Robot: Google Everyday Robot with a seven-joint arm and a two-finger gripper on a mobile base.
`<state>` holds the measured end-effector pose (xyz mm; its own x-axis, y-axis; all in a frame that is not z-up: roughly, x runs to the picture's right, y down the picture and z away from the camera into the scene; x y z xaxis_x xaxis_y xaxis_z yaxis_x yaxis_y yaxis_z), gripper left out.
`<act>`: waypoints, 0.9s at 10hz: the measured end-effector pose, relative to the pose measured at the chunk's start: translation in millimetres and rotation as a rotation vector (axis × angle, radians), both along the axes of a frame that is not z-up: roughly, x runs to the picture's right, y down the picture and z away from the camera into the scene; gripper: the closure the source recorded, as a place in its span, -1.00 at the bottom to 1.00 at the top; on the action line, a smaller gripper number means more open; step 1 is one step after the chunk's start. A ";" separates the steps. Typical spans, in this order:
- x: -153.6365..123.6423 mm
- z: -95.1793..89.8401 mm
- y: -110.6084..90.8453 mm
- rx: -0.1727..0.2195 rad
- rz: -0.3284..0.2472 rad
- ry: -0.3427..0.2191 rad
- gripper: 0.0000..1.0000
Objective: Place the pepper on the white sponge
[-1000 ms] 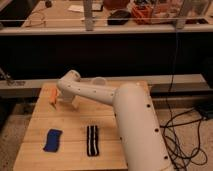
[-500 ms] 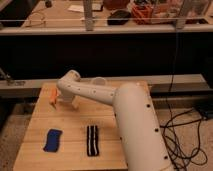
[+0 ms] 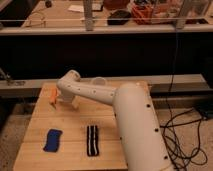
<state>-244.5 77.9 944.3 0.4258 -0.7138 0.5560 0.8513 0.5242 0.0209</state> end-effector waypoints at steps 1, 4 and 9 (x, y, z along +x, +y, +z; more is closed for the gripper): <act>0.0 0.0 0.0 0.000 0.000 0.000 -0.60; -0.1 0.0 -0.1 0.000 0.000 0.000 -0.60; 0.1 0.0 -0.4 0.000 0.001 0.000 -0.22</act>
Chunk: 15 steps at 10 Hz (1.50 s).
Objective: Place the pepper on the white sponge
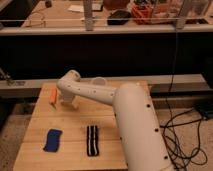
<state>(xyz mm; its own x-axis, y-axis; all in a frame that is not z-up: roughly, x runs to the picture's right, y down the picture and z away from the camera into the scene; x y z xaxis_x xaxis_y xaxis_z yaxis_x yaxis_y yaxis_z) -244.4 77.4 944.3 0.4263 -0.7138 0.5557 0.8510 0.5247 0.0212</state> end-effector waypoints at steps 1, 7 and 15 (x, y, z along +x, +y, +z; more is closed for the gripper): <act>0.0 -0.4 0.1 0.000 0.000 0.000 -0.39; 1.4 -44.9 -9.3 0.050 -0.016 -0.124 -0.60; -25.8 -93.6 -49.5 0.067 -0.166 -0.195 -0.60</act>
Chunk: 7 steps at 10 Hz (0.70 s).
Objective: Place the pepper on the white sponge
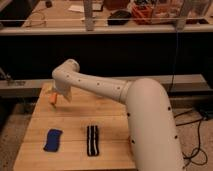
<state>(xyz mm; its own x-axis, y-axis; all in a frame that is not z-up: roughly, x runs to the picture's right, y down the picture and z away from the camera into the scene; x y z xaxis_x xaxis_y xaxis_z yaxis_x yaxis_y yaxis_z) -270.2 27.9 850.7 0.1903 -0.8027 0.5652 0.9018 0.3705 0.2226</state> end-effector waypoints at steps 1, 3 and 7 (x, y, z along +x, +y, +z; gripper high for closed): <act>-7.0 4.8 -5.9 -0.006 -0.027 0.017 -0.60; -19.7 10.2 -10.8 -0.014 -0.068 0.042 -0.60; -28.4 32.8 -13.1 -0.030 -0.099 0.091 -0.60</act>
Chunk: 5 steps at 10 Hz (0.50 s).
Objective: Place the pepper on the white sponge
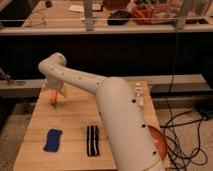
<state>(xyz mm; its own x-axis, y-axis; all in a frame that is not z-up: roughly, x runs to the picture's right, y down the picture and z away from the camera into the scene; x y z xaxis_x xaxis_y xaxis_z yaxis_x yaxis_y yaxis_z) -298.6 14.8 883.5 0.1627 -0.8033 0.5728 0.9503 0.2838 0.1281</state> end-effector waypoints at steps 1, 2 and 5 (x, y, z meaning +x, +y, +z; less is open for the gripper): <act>-4.2 6.1 0.8 0.000 -0.007 0.007 -0.60; -6.6 12.0 1.4 0.004 -0.011 0.012 -0.60; -9.4 25.8 0.1 0.028 -0.015 0.014 -0.60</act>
